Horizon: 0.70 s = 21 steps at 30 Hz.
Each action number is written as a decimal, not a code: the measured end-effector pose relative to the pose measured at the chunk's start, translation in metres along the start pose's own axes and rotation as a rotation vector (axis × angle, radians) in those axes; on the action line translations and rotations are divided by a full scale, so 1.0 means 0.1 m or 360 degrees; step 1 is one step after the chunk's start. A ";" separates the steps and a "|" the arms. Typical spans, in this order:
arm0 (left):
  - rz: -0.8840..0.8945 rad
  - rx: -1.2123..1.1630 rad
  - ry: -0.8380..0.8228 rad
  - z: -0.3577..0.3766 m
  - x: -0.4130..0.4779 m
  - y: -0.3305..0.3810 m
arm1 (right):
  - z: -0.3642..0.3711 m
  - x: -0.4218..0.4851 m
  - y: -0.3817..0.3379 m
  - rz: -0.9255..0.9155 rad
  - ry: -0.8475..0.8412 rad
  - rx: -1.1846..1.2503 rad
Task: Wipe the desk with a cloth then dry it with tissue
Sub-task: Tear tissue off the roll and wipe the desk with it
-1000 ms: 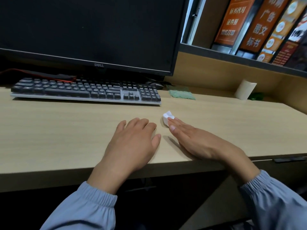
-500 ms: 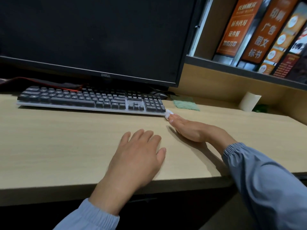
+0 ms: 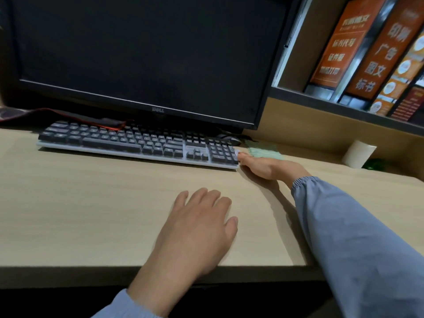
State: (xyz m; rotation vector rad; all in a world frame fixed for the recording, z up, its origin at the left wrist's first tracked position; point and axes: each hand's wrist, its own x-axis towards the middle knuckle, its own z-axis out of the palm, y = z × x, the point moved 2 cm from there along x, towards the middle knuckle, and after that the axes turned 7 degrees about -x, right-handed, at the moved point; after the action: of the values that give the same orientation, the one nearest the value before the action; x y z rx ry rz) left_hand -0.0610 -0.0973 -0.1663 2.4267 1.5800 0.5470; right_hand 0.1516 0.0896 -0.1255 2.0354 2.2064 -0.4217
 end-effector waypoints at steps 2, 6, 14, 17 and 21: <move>0.0000 0.0001 0.0003 -0.01 0.00 0.01 | -0.01 0.10 -0.01 0.0006 0.0006 -0.0014; -0.0005 -0.0017 -0.0001 0.00 0.01 0.01 | -0.02 0.25 -0.07 -0.0013 0.0030 -0.0004; -0.0011 -0.0053 0.0021 -0.01 0.02 -0.01 | -0.03 0.32 -0.11 0.0017 0.0115 -0.0023; -0.0012 -0.0064 0.0021 -0.01 0.03 -0.01 | -0.03 0.32 -0.11 0.0059 0.0115 0.0006; 0.0002 -0.0063 0.0036 -0.01 0.03 -0.02 | -0.03 0.29 -0.15 0.0063 0.0135 0.0066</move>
State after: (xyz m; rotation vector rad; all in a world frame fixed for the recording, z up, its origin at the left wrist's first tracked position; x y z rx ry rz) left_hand -0.0617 -0.0939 -0.1651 2.4010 1.5615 0.6017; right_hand 0.1348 0.1176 -0.1282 2.1526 2.2188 -0.3869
